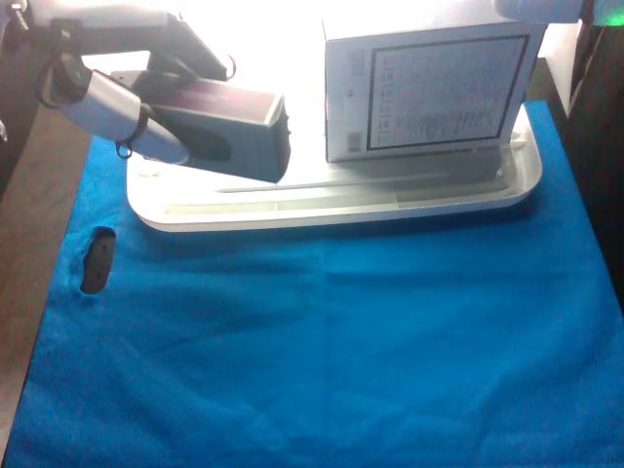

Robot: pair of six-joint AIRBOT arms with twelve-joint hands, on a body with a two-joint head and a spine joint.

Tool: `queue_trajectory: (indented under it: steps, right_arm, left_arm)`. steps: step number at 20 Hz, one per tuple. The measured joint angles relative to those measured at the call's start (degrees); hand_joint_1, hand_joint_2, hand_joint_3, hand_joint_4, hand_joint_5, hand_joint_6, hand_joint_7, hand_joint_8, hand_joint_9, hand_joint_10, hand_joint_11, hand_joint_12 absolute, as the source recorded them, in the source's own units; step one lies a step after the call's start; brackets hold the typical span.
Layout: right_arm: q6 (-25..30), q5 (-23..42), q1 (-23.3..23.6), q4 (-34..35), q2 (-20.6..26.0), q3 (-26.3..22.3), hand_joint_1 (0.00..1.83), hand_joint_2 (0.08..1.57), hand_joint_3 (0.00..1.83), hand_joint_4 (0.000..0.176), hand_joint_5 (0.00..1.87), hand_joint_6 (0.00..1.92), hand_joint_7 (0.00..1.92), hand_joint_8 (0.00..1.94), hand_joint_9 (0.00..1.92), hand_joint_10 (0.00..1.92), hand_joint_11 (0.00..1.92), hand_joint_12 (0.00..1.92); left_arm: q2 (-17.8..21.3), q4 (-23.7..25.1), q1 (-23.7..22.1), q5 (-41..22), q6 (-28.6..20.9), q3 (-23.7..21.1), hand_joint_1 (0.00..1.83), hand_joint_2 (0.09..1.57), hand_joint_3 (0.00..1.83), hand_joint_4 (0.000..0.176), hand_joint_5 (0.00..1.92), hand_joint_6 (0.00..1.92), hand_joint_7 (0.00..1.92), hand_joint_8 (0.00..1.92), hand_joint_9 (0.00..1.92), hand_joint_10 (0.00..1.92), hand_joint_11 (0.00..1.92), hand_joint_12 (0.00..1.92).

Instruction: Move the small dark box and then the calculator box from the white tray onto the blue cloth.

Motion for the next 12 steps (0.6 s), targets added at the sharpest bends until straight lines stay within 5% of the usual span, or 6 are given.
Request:
queue_trajectory:
  steps: [1, 2, 3, 4, 6, 12]
  right_arm:
    - [0.0, 0.0, 0.0, 0.0, 0.0, 0.0, 0.41, 0.75, 0.0, 0.042, 0.13, 0.0, 0.27, 0.01, 0.08, 0.0, 0.08, 0.0]
    - [0.0, -0.1, 0.0, 0.1, 0.1, 0.0, 0.42, 0.75, 0.0, 0.041, 0.12, 0.0, 0.27, 0.01, 0.07, 0.0, 0.08, 0.0]
    - [0.0, -0.1, 0.0, 0.2, 0.1, 0.0, 0.42, 0.76, 0.0, 0.035, 0.12, 0.0, 0.28, 0.01, 0.08, 0.0, 0.1, 0.01]
    - [0.0, -0.1, 0.0, 0.2, 0.2, 0.0, 0.42, 0.76, 0.0, 0.023, 0.12, 0.0, 0.28, 0.01, 0.08, 0.01, 0.1, 0.01]
    - [0.0, 0.0, 0.0, 0.2, 0.2, 0.0, 0.41, 0.76, 0.0, 0.014, 0.09, 0.0, 0.26, 0.0, 0.06, 0.0, 0.07, 0.0]
    - [0.0, -0.1, 0.0, 0.2, 0.2, -0.2, 0.4, 0.76, 0.0, 0.028, 0.09, 0.0, 0.21, 0.0, 0.01, 0.0, 0.01, 0.0]
  left_arm:
    - [0.8, -0.3, 0.0, -0.5, 0.8, -1.2, 1.06, 1.17, 0.0, 0.0, 0.87, 1.15, 0.67, 1.17, 0.55, 1.54, 0.42, 1.92]
    - [1.6, -0.7, 0.0, -1.3, 1.2, -2.6, 1.19, 1.2, 0.0, 0.0, 0.89, 0.94, 0.74, 1.48, 0.55, 1.52, 0.41, 1.9]
    - [2.3, -0.8, 0.0, -1.9, 1.7, -3.5, 1.21, 1.21, 0.0, 0.0, 0.88, 0.92, 0.75, 1.55, 0.55, 1.49, 0.42, 1.89]
    - [3.3, -0.8, 0.0, -2.5, 2.4, -4.9, 1.1, 1.17, 0.01, 0.0, 0.88, 1.09, 0.62, 1.42, 0.55, 1.57, 0.46, 1.91]
    - [4.8, -1.2, 0.6, -3.1, 3.0, -7.0, 1.21, 1.22, 0.0, 0.0, 0.83, 0.97, 0.74, 1.59, 0.6, 1.61, 0.52, 1.91]
    - [7.1, -2.5, 4.7, -5.1, 5.2, -11.6, 1.09, 1.14, 0.0, 0.0, 0.94, 1.04, 0.84, 1.25, 0.79, 1.53, 0.6, 1.87]
